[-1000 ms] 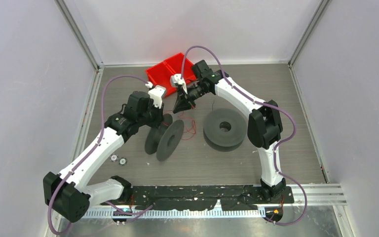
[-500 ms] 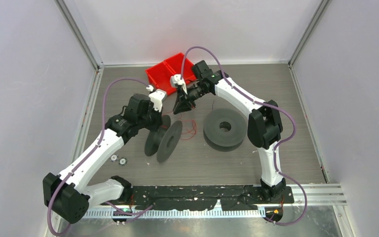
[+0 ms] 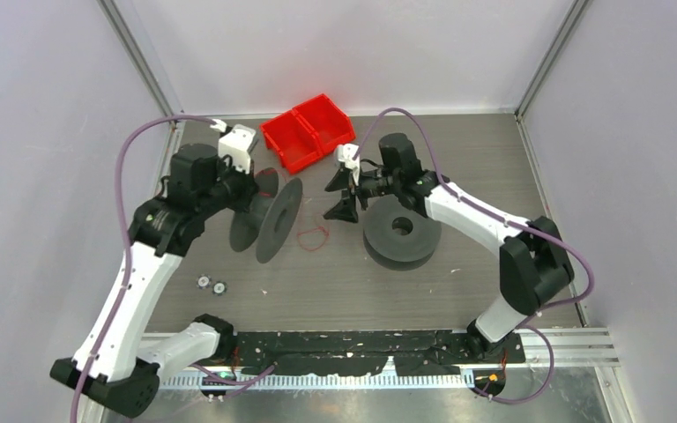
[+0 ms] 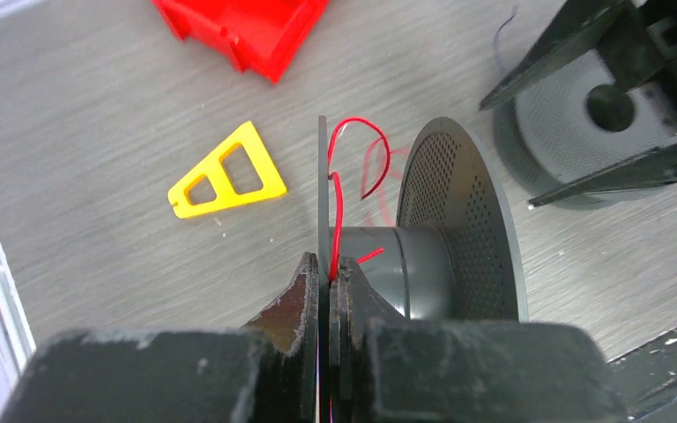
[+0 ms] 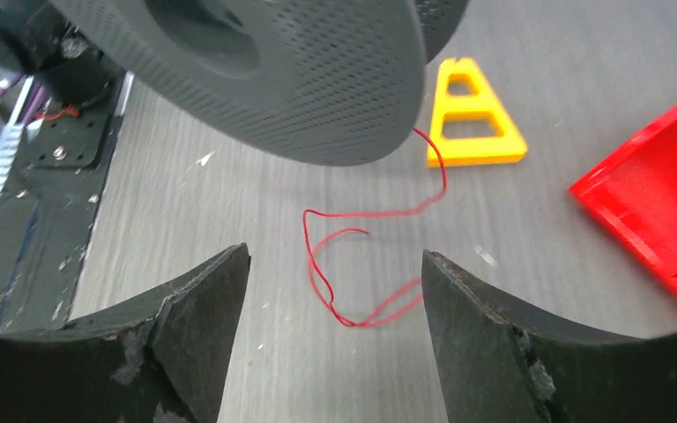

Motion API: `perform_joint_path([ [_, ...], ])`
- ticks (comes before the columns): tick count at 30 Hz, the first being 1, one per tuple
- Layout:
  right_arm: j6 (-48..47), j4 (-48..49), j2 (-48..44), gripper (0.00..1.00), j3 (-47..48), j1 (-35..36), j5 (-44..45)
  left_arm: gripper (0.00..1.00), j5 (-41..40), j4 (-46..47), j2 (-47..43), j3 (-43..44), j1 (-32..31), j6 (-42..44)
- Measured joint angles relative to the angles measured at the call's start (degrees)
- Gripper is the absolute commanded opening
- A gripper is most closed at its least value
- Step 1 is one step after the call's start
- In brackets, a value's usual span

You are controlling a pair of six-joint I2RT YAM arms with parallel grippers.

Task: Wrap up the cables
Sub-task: Wrap the cable around the cable reel.

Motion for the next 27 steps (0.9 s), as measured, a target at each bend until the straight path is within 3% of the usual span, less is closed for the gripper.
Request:
perform_joint_path([
  [4,8.72,18.23,-4.31,0.8,-8.02,0.46,2.49,0.0,3.3,-2.05,-4.0,4.02,0.04,-0.35],
  [9,16.48,30.73,-2.32,0.84,-10.86,3.17,5.46,0.0,7.8,-2.99,-7.26,5.44,0.04,-2.45],
  [19,21.86,44.59,-0.61,0.81,-17.31,8.9,4.61,0.0,8.9,-3.67,-10.64,6.73,0.31,-5.95],
  [27,21.22,46.8,-0.22,0.81,-26.77,10.27,2.03,0.0,11.43,-1.46,-11.72,9.66,0.31,-9.81],
])
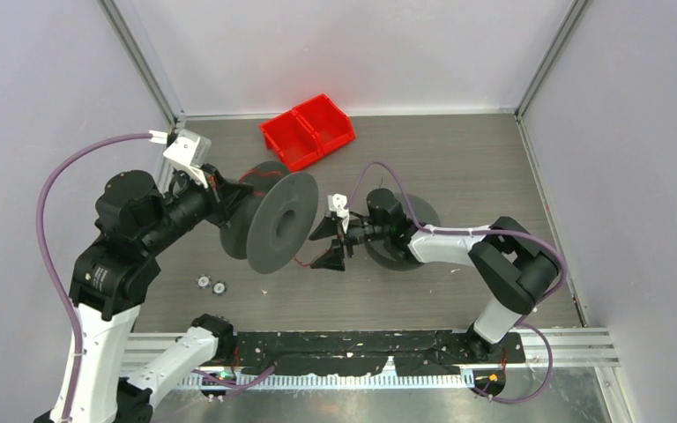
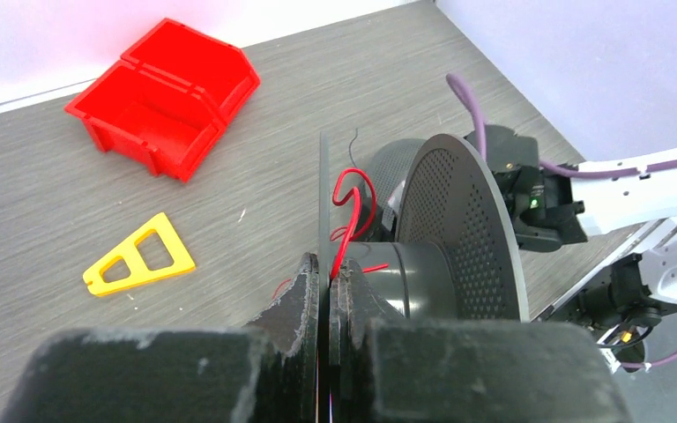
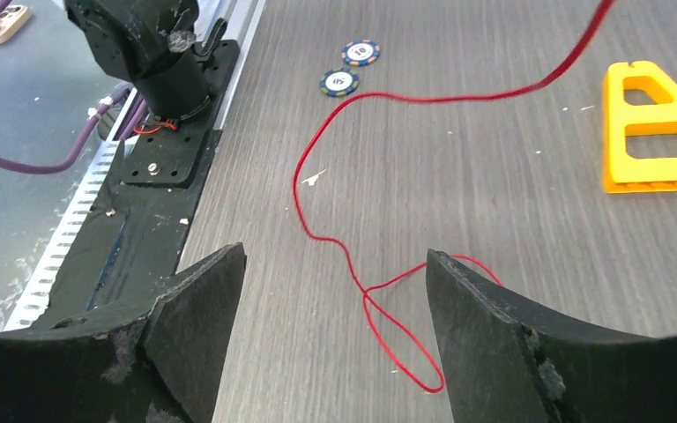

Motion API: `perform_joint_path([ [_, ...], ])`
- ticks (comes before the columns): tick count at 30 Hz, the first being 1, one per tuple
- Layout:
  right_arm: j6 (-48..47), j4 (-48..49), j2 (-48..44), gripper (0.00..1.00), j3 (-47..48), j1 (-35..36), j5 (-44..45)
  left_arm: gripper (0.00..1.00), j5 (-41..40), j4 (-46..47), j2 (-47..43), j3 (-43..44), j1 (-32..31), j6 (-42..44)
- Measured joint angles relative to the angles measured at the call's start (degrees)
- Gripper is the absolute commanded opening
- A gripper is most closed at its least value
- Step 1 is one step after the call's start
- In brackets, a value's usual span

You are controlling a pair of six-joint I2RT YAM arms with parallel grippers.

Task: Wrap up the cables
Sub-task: Wrap the cable around the cable reel.

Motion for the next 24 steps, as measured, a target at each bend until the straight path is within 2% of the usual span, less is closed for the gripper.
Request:
perform_joint_path([
  [3,-0.72,-1.2,0.09,0.81,-0.28,0.72,0.2,0.0,0.33,0.94,-0.7,-0.33,0.0,-1.31],
  [9,1.4,4.31,3.23,0.81,1.18,2.03,1.14,0.0,0.31,3.48,-1.51,-1.31,0.0,-3.78],
  [13,3.28,7.23,7.26,0.76,2.78,3.26,2.25,0.0,-0.31,4.87,-1.33,-1.33,0.0,-5.49],
  [15,5.03,9.66,9.14,0.66,2.97,4.48,2.73,0.0,-1.4,5.86,-1.29,-1.36,-0.02,-6.34],
  [16,5.92,10.88,9.92,0.52,2.97,5.07,2.84,0.0,-2.19,6.16,-1.22,-1.36,0.0,-6.73],
  [17,7.32,12.94,10.88,0.42,2.75,5.88,3.15,0.0,-3.28,6.6,-1.14,-1.36,-0.02,-7.04],
  [18,8.87,15.41,11.69,0.23,2.14,6.6,3.43,0.0,-4.46,7.02,-0.98,-1.36,-0.02,-7.21],
  [19,10.58,17.81,12.26,0.12,1.14,7.28,4.0,0.0,-6.36,7.56,-0.72,-1.36,-0.02,-7.39],
  [21,14.53,21.62,12.52,0.06,-1.81,8.46,5.11,0.0,-10.67,8.74,0.2,-1.36,0.07,-7.87],
  [24,17.2,21.68,11.89,0.06,-4.94,10.95,8.15,0.0,-17.25,10.58,2.58,-1.36,0.98,-8.94],
])
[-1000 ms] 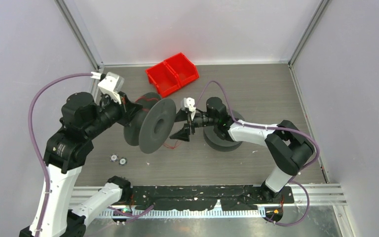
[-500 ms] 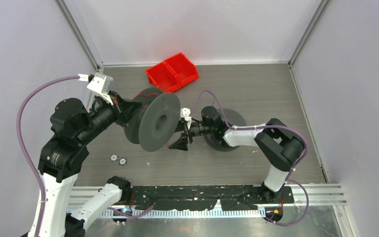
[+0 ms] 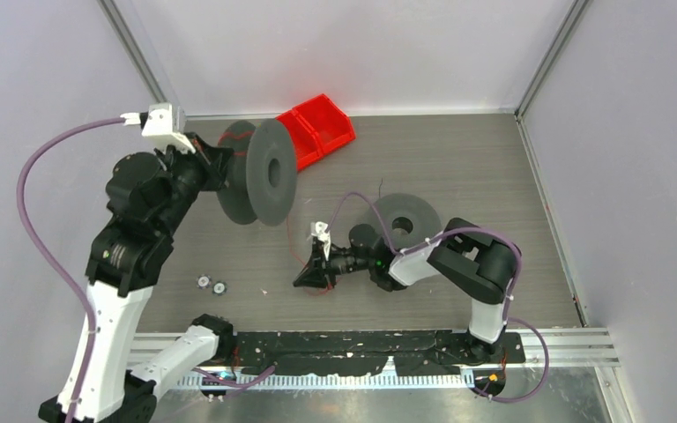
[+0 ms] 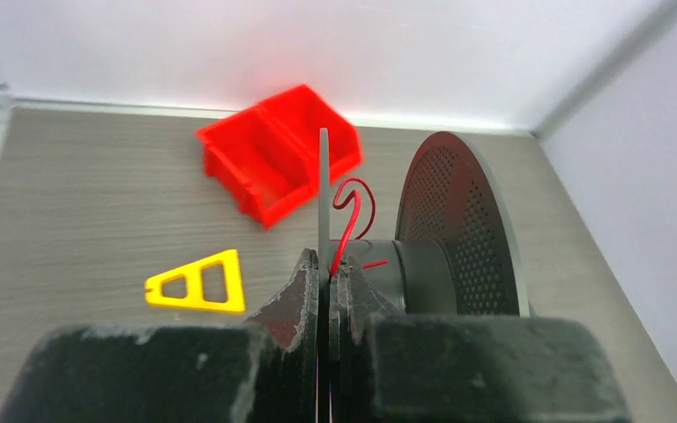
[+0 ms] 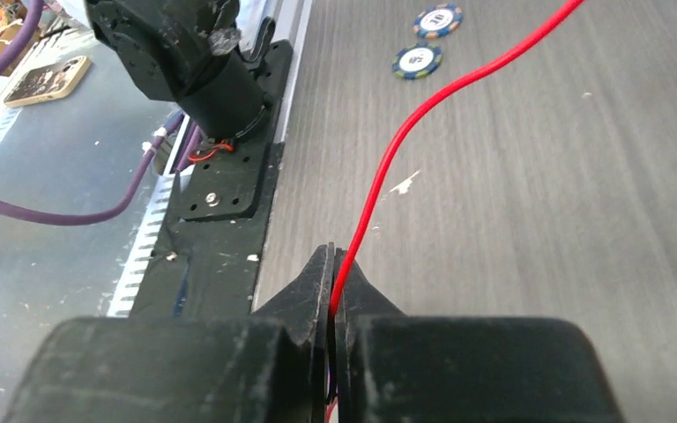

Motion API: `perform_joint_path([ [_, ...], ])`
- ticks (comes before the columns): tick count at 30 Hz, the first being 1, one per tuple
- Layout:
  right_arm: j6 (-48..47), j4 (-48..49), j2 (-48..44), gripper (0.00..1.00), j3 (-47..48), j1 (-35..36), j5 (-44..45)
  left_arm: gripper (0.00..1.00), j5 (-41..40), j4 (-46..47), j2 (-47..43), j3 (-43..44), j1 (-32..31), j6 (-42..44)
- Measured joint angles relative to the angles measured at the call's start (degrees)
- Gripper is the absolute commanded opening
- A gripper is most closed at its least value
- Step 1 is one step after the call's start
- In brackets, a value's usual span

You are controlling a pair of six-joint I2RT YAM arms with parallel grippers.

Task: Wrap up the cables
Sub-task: Wrap the cable around the cable reel.

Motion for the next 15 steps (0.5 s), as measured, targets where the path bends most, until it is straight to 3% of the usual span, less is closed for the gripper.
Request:
perform_joint_path([
  [6,-4.26,-12.63,-9.84,0.06,-1.36,10.32,9.01,0.0,-8.92,3.15,7.58,-0.07,3.43,-2.23],
  [9,-6.56,-16.0,-16.11,0.06,-2.08,15.87,12.22,0.0,-9.84,3.15,10.95,-0.15,4.57,-2.34],
  [15,-9.57,-21.27,-20.65,0.06,-2.32,20.24,16.17,0.0,-9.94,2.75,12.31,-0.81,6.73,-2.05],
])
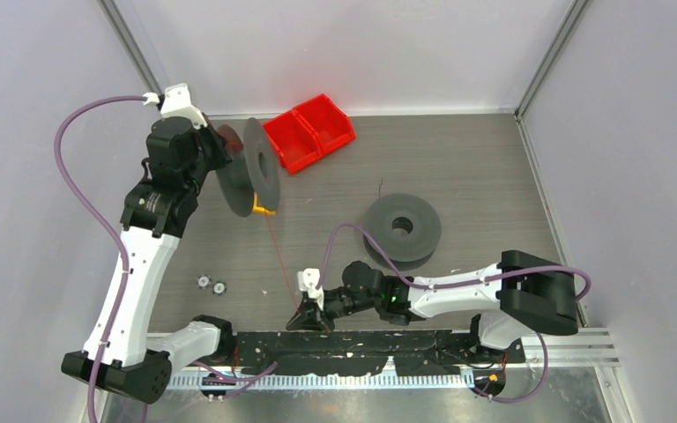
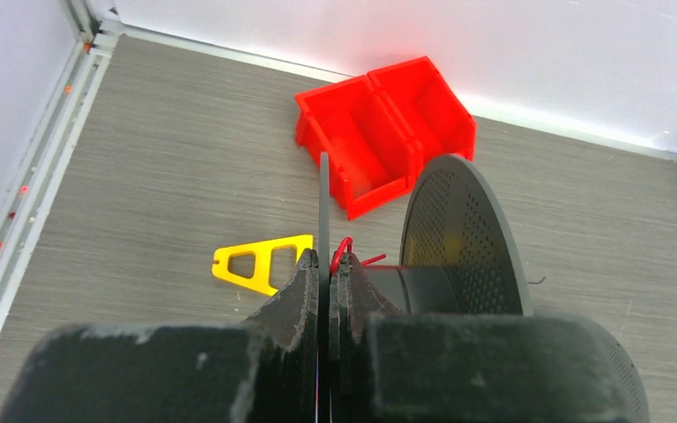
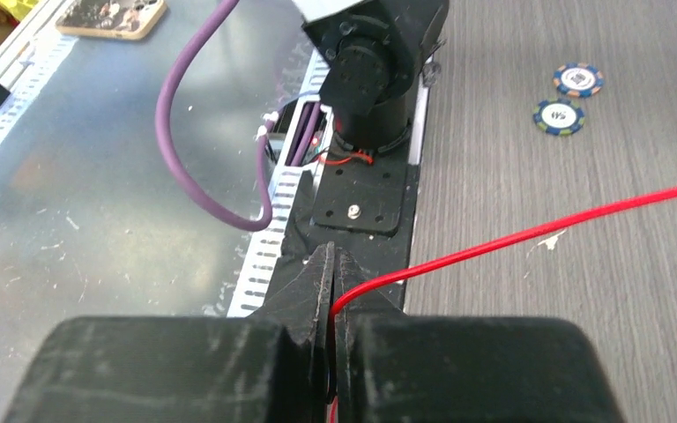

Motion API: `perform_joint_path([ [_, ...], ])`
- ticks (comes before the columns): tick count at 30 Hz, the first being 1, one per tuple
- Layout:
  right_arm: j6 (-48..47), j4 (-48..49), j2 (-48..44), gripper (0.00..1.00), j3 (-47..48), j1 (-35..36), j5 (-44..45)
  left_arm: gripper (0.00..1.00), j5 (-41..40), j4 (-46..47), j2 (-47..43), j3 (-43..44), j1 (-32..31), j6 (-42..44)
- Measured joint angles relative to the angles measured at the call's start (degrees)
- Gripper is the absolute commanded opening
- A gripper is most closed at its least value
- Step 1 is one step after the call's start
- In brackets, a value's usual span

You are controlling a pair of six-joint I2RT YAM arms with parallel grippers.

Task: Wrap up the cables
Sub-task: Wrap the cable around the cable reel.

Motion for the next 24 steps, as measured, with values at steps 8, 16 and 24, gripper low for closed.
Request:
perform_joint_path([
  [8,-6.78,-18.23,-3.74,0.06,6.93,2.05,3.5,0.0,0.44,1.46,0.96,-3.26,1.44,3.5],
  [16,-11.78,-38.42,-1.81,0.07,37.35,-9.49,1.99,0.0,16.02,6.67,-3.08,-20.06,0.55,12.46],
  [24,-9.55,-51.8,5.77,0.07,55.49,-23.32,-3.76,0.0,26.8,0.39,-10.56,-21.75,-3.15,25.18],
])
